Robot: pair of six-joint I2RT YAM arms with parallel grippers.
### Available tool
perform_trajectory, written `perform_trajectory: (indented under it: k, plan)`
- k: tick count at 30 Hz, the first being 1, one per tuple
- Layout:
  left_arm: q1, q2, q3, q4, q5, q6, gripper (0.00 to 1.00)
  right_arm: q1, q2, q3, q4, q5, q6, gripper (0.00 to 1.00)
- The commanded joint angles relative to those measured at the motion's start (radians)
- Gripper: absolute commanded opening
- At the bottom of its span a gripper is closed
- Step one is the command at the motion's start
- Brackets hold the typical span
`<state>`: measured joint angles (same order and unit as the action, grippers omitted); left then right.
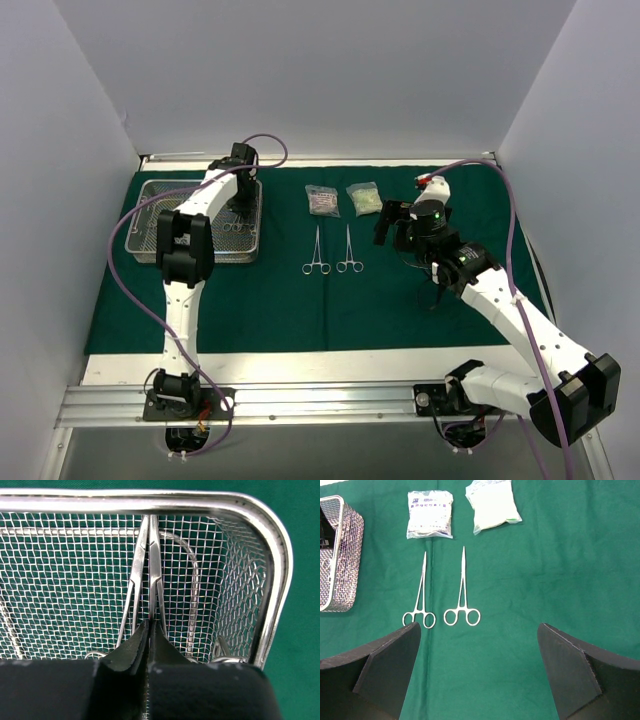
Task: Open and lay out the surgical kit
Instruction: Pick up the medical item from the container, then place the medical item in the surgical kit.
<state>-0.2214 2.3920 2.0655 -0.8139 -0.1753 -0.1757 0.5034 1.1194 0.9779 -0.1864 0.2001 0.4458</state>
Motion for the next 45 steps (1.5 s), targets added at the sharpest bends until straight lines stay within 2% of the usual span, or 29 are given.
perform_trajectory:
  k: [1,18,24,28,33,39,45]
  plan:
    - [0.017,-0.013,-0.021,-0.031,-0.043,-0.002,0.02,-0.006,-0.003,0.002,0.019,-0.001,0.007,0.97]
    - [0.016,-0.241,0.016,-0.065,-0.101,-0.021,0.02,-0.006,-0.072,0.021,-0.013,0.007,-0.019,0.97]
    - [-0.012,-0.332,-0.021,-0.08,-0.07,-0.111,0.02,-0.006,-0.11,0.047,-0.036,0.01,-0.024,0.97]
    - [-0.107,-0.39,-0.057,-0.068,-0.078,-0.186,0.02,-0.006,-0.141,0.062,-0.05,0.024,-0.024,0.97]
    - [-0.278,-0.393,-0.047,-0.067,-0.095,-0.31,0.02,-0.006,-0.202,0.081,-0.073,0.045,-0.021,0.98]
    - [-0.47,-0.297,0.062,-0.079,-0.107,-0.413,0.02,-0.006,-0.268,0.071,-0.11,0.105,-0.016,0.99]
    - [-0.59,-0.164,0.189,-0.09,-0.134,-0.498,0.02,-0.006,-0.319,0.059,-0.153,0.151,-0.001,0.99]
